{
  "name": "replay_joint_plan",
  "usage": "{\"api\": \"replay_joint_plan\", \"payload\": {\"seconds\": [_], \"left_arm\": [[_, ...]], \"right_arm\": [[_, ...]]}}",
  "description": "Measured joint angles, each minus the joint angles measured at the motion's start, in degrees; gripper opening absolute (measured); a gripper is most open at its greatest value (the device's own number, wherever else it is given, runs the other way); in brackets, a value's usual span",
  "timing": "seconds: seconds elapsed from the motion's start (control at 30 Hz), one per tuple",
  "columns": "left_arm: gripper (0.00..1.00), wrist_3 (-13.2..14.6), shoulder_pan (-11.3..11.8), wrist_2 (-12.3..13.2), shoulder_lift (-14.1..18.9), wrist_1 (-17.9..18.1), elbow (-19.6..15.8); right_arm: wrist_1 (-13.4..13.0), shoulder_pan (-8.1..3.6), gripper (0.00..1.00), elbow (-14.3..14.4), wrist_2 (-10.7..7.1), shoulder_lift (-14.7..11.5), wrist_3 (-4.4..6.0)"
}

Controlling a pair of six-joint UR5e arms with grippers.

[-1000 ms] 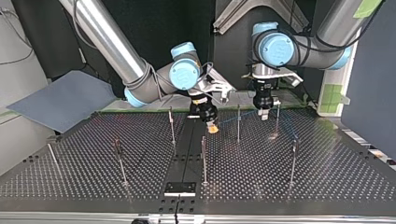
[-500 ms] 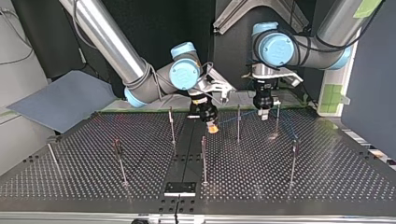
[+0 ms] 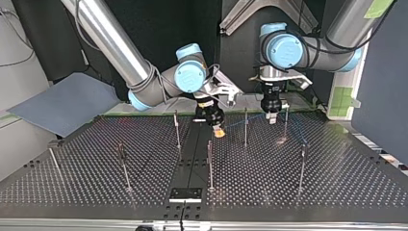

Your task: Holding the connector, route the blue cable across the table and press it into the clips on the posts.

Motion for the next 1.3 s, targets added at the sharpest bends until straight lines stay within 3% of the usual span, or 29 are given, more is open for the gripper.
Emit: {"api": "replay_joint_plan", "payload": {"seconds": [1.3], "left_arm": [[0.63,0.1,-0.2,0.6,-0.1,-0.2,-1.1]], "right_arm": [[1.0,0.00,0.00,0.1,-0.08,0.0,0.00]]}}
